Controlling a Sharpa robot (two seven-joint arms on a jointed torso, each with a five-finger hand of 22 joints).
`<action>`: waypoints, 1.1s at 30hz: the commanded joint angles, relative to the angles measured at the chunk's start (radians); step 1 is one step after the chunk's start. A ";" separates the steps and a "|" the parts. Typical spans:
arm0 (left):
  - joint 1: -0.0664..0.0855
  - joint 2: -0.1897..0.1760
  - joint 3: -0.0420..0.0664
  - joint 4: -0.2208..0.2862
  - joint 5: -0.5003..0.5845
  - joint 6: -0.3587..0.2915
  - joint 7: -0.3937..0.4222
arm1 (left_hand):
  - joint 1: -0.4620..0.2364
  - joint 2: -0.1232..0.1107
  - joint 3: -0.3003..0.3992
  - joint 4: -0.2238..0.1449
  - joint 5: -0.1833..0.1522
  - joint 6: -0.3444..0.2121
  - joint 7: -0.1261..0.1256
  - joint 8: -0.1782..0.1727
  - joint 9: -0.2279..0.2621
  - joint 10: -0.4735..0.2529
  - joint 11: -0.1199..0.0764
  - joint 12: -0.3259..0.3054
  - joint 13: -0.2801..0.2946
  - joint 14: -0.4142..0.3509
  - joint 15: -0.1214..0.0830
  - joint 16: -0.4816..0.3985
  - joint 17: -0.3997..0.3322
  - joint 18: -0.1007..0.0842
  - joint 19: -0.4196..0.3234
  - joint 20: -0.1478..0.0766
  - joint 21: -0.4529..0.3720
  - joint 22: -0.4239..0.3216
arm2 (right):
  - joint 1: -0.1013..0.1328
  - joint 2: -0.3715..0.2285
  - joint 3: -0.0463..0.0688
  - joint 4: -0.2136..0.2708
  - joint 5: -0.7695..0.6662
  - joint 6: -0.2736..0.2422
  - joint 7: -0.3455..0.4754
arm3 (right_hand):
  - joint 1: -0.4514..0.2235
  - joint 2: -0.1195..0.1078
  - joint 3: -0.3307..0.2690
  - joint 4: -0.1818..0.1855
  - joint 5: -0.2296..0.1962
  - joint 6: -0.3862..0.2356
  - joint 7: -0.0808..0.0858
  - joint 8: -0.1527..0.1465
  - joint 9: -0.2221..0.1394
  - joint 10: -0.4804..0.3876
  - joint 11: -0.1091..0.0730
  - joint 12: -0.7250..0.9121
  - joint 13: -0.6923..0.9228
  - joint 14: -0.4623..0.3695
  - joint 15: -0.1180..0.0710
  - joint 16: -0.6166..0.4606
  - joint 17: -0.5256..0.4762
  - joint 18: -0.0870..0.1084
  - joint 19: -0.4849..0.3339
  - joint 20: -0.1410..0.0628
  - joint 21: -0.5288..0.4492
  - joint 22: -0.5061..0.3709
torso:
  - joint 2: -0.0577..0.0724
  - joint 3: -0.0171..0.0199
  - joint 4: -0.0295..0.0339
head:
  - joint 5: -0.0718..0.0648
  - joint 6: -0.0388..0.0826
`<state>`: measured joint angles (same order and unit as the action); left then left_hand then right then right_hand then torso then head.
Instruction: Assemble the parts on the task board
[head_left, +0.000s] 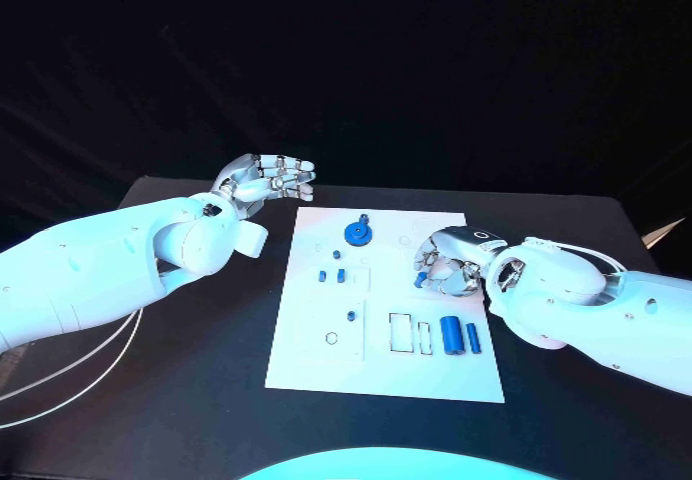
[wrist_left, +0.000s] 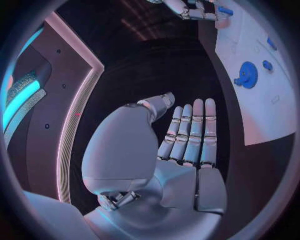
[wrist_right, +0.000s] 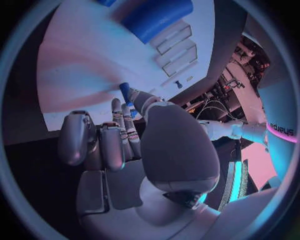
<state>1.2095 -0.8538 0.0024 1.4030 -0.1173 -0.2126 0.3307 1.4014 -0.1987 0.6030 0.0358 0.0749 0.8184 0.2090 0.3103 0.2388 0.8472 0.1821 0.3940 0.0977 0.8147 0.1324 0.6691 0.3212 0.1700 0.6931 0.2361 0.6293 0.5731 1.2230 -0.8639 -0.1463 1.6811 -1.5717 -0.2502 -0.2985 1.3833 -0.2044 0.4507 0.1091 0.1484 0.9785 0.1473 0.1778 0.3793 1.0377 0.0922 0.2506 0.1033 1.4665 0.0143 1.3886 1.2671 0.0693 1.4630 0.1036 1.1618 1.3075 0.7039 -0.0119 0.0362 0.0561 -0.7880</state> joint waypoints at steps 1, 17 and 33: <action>0.001 0.001 0.001 0.002 0.004 0.011 0.007 | 0.000 0.007 -0.004 -0.002 0.003 -0.006 0.028 0.004 -0.001 0.005 0.002 -0.004 -0.001 0.008 0.001 -0.003 -0.001 0.010 0.007 0.000 -0.006 -0.001 | -0.001 0.003 0.000 0.001 -0.009 0.011 0.000 | -0.010 -0.010 0.024 0.004 -0.006 0.016 -0.003 0.007 -0.001 0.026 -0.006 0.001 -0.004 0.040 -0.012 -0.002 -0.001 0.005 0.011 -0.004 0.013 0.081 | 0.000 0.0001 -0.0011 | 0.001 -0.001; 0.001 0.001 0.001 0.001 0.004 0.014 0.005 | 0.001 0.008 -0.006 -0.002 0.003 -0.005 0.027 0.006 -0.001 0.006 0.002 -0.004 -0.003 0.010 0.001 -0.007 -0.002 0.010 0.010 0.000 -0.011 -0.005 | -0.004 0.008 -0.001 -0.004 -0.007 0.022 -0.003 | -0.019 -0.016 0.074 0.005 -0.006 0.044 -0.009 0.013 0.003 0.070 -0.013 -0.014 -0.013 0.042 -0.018 0.001 -0.001 -0.002 0.020 -0.010 0.045 0.098 | 0.000 -0.0011 0.0003 | -0.003 -0.006; 0.001 0.000 0.001 0.002 0.004 0.014 0.003 | 0.001 0.009 -0.006 -0.002 0.003 -0.004 0.027 0.007 -0.001 0.006 0.002 -0.004 -0.004 0.011 0.001 -0.007 -0.002 0.010 0.011 0.000 -0.012 -0.005 | -0.007 0.013 -0.002 -0.009 -0.027 -0.030 -0.020 | -0.015 0.046 0.156 -0.037 -0.050 0.115 -0.039 0.073 0.053 0.183 -0.044 -0.042 -0.009 0.047 -0.044 0.012 0.009 -0.015 0.040 -0.032 0.123 0.139 | -0.001 -0.0015 -0.0008 | -0.004 -0.007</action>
<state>1.2095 -0.8550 0.0022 1.4029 -0.1173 -0.2119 0.3293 1.4014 -0.1987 0.6030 0.0358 0.0749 0.8184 0.2090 0.3103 0.2389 0.8471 0.1821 0.3941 0.0953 0.8183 0.1360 0.6652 0.3198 0.1700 0.6969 0.2324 0.6214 0.5694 1.2172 -0.8523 -0.1481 1.6722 -1.5742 -0.2651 -0.3105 1.3619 -0.1826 0.6047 0.0758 0.0979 1.0883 0.1117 0.2286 0.4000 1.2135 0.0498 0.2126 0.0917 1.4684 -0.0236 1.3963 1.2758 0.0693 1.4662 0.0783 1.2829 1.3080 0.7034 -0.0128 0.0363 0.0527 -0.7953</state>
